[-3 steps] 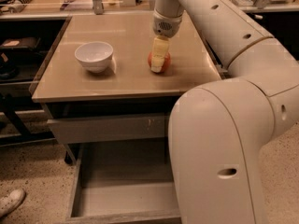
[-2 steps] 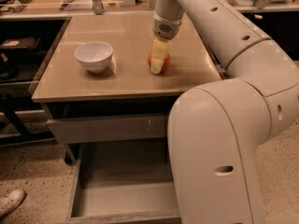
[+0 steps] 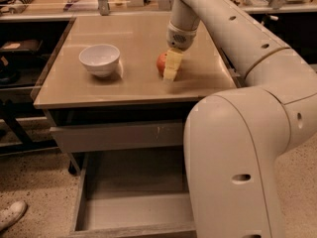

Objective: Place apple into middle drawer

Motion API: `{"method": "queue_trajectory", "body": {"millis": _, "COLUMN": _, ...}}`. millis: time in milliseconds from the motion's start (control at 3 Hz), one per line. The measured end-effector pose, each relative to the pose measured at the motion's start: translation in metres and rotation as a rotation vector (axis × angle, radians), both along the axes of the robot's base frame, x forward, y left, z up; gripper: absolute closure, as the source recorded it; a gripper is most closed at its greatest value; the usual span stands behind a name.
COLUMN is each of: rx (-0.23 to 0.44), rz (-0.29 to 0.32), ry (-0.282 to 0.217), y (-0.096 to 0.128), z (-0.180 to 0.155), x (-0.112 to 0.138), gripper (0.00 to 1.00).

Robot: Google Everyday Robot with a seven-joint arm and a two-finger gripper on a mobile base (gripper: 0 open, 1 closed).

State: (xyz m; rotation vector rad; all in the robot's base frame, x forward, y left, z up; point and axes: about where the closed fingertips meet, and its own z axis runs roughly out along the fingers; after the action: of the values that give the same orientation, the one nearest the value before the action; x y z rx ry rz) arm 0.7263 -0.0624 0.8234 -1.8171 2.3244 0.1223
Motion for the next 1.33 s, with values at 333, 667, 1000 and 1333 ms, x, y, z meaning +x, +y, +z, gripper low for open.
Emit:
{"method": "queue_trajectory", "body": {"millis": 333, "rx": 0.008, "rz": -0.012, "ry": 0.004, "y": -0.0033, "z": -0.0071, "x": -0.0024, "gripper": 0.19}}
{"method": "queue_trajectory", "body": {"millis": 667, "rx": 0.012, "rz": -0.012, "ry": -0.004, "y": -0.0010, "z": -0.0102, "x": 0.0007, "gripper": 0.42}}
{"method": "queue_trajectory", "body": {"millis": 1000, "rx": 0.012, "rz": -0.012, "ry": -0.004, "y": -0.0010, "z": -0.0102, "x": 0.0007, "gripper": 0.66}}
{"method": "queue_trajectory", "body": {"millis": 1333, "rx": 0.012, "rz": -0.012, "ry": -0.004, "y": -0.0010, "z": -0.0102, "x": 0.0007, "gripper": 0.89}}
